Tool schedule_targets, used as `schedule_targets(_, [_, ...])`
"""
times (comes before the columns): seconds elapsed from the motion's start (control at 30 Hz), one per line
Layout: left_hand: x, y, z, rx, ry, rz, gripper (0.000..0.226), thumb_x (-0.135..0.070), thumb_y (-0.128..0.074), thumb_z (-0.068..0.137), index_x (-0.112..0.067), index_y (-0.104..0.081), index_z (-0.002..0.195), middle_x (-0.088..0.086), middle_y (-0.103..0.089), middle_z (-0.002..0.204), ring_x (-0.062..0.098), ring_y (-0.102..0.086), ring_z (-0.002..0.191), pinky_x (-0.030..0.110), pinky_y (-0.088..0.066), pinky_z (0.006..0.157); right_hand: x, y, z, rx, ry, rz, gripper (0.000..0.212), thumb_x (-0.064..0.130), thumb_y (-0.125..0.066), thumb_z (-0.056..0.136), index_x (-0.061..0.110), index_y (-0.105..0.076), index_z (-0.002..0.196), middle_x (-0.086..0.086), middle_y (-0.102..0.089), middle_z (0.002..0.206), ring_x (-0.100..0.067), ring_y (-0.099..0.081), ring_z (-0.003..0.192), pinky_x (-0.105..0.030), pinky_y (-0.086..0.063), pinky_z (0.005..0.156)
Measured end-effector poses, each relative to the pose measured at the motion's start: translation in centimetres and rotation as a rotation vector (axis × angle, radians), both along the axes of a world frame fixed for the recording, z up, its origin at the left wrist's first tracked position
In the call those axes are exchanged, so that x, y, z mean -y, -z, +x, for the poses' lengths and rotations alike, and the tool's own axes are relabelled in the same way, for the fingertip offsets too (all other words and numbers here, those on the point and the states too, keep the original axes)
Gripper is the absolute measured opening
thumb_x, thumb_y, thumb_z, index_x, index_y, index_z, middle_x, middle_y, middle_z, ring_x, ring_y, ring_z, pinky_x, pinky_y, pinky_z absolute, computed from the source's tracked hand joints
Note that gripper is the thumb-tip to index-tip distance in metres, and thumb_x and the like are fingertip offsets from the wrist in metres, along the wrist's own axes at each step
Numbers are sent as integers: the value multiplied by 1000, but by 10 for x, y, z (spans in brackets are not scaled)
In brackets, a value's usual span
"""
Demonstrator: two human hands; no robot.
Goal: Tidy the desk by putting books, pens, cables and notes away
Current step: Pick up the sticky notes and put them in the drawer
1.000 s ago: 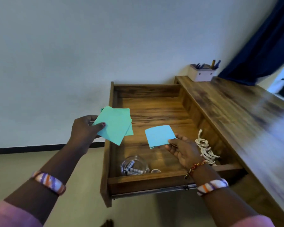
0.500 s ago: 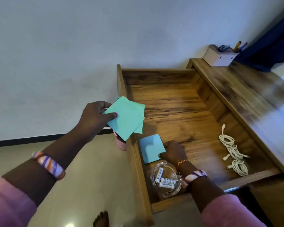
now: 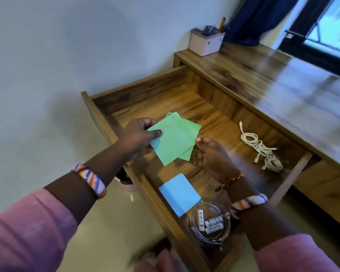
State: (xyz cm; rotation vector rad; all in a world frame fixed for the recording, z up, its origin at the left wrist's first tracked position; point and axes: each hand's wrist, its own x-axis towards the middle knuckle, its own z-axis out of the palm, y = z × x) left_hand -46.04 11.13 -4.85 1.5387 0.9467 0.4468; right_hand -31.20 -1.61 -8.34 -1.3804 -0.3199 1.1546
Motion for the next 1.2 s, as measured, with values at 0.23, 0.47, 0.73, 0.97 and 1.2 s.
schedule_targets(0.23, [-71, 21, 20, -312, 71, 49, 21, -11, -66, 84, -2, -62, 102, 15, -65, 112, 25, -66, 94, 31, -56, 70, -35, 43, 22, 290, 284, -216, 19, -4, -43, 92, 6, -60, 92, -4, -59, 74, -5, -60, 56, -15, -50, 42])
schedule_targets(0.47, [-117, 49, 20, -556, -1, 342, 25, -11, -54, 92, 0, -59, 113, 19, -61, 116, 28, -60, 92, 30, -52, 64, -73, 66, 36, 673, 419, -384, 19, 5, -50, 85, 12, -66, 78, -6, -60, 71, -17, -54, 64, -25, -43, 55])
schedule_targets(0.73, [-138, 51, 31, -240, 302, -357, 29, -29, -50, 93, -6, -64, 105, 9, -70, 93, 16, -68, 80, 27, -59, 64, -127, 38, 9, 1194, 3, -342, 21, 2, -47, 86, 3, -67, 95, -14, -68, 91, -24, -60, 78, -30, -41, 62])
schedule_targets(0.97, [-145, 50, 50, -280, 610, -394, 12, 0, -52, 90, -4, -58, 100, 17, -63, 103, 23, -61, 91, 34, -50, 83, -124, 37, -19, 760, 128, -465, 33, 11, -55, 91, 7, -56, 123, -10, -59, 113, -18, -54, 101, -28, -43, 83])
schedule_targets(1.2, [-139, 45, 16, -364, 1250, 159, 39, -35, -60, 87, -14, -53, 119, 4, -59, 114, 13, -58, 97, 28, -50, 78, -80, 62, -37, 829, -28, -859, 40, 8, -59, 87, 14, -56, 126, -9, -59, 129, -26, -52, 122, -36, -43, 100])
